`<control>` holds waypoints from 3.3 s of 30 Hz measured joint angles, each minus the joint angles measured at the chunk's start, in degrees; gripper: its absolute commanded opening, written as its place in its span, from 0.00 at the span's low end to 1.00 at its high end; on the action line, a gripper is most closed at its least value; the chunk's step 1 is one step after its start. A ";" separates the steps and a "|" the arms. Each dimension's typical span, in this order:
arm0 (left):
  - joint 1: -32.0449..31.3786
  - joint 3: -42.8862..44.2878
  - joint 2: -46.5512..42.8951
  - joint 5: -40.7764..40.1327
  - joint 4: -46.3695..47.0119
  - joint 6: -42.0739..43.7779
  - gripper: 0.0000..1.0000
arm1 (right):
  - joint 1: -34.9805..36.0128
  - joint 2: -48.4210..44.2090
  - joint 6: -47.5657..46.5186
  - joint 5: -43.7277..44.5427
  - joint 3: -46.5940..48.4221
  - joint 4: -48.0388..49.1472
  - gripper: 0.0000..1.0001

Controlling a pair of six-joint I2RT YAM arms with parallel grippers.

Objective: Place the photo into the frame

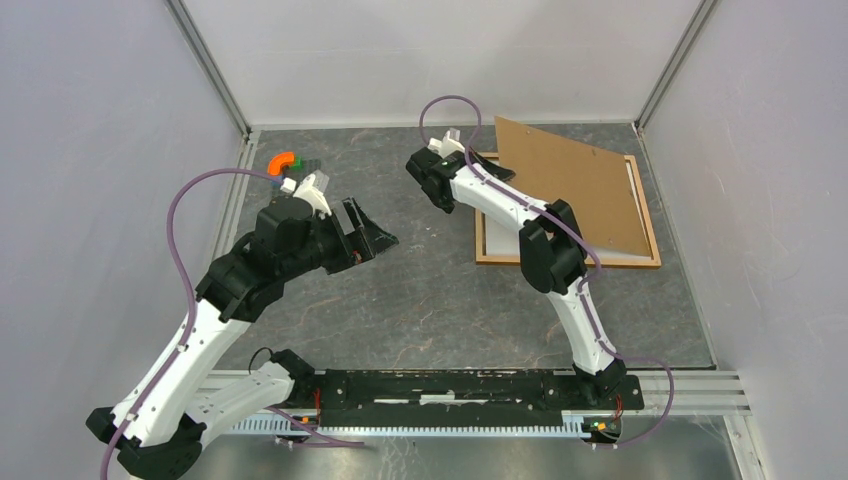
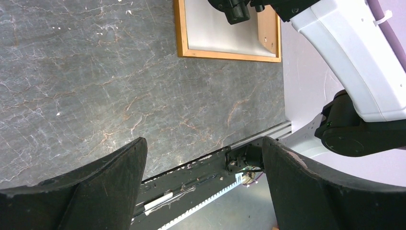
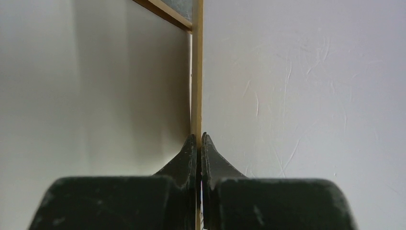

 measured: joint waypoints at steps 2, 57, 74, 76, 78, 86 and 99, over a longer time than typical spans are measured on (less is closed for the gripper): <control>0.00 -0.15 -0.04 0.00 0.04 0.00 0.95 | 0.11 0.28 1.09 0.02 0.74 -1.53 0.00; 5.55 -14.05 15.93 12.63 18.32 -2.23 1.00 | -15.10 -38.36 -4.55 -69.11 -37.86 35.76 0.98; -10.82 18.40 65.57 0.72 19.65 0.20 0.55 | -45.75 -42.05 -0.26 -89.44 -61.11 57.13 0.94; -11.67 20.17 67.82 -1.05 18.80 0.46 0.54 | -45.40 -42.95 0.24 -90.79 -61.51 57.99 0.94; -12.28 21.27 69.46 -2.27 17.94 0.48 0.53 | -45.40 -43.74 0.57 -91.58 -61.51 59.43 0.94; -12.66 24.76 72.89 -4.07 16.52 0.46 0.59 | -45.44 -44.76 1.18 -93.92 -61.57 62.01 0.94; -14.67 30.56 75.30 -10.75 8.33 0.50 0.68 | -45.42 -44.76 1.66 -95.43 -61.68 62.47 0.94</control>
